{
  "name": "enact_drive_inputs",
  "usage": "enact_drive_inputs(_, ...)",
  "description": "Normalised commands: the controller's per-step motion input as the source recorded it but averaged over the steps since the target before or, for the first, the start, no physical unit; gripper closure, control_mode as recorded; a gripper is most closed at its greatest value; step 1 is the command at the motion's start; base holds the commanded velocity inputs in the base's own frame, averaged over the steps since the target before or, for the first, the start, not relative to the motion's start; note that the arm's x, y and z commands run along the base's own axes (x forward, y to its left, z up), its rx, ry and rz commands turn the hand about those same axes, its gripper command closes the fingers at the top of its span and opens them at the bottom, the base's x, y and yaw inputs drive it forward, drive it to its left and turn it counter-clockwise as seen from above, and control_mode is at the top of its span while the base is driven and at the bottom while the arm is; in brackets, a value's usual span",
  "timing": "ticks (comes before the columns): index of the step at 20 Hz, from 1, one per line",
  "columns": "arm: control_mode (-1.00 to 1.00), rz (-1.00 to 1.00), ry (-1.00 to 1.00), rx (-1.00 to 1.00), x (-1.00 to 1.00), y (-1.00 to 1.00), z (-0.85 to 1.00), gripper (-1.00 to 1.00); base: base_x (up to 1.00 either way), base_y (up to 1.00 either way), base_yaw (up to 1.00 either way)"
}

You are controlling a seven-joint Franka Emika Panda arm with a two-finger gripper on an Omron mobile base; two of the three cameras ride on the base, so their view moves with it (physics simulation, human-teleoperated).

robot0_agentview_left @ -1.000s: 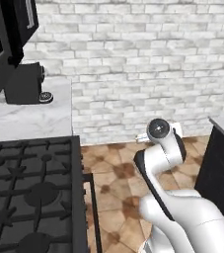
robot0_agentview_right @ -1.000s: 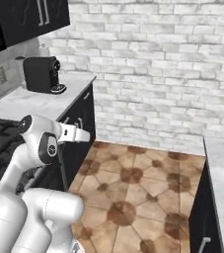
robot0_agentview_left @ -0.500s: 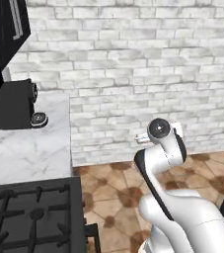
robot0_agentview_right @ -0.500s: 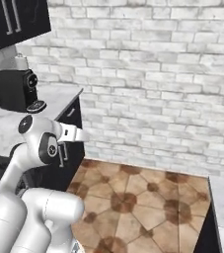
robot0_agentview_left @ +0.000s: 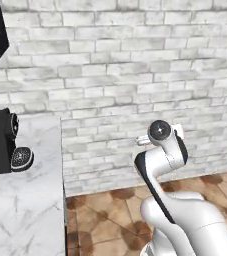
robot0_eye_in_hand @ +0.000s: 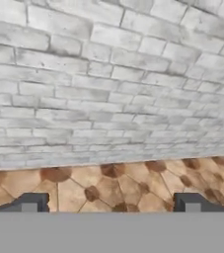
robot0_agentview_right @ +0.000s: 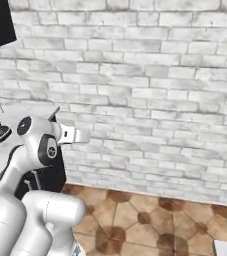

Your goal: Pick the egg and butter from the fridge and place them by the bowl for mixing.

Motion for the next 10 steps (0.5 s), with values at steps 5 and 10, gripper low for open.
enact_drive_inputs(5, 1.0, 0.0, 0.0, 0.0, 0.0, 0.0, 0.0, -1.0, 1.0, -0.61, -0.39)
enact_drive_inputs(10, 1.0, 0.0, 0.0, 0.0, 0.0, 0.0, 0.0, -1.0, 1.0, -0.54, -0.53)
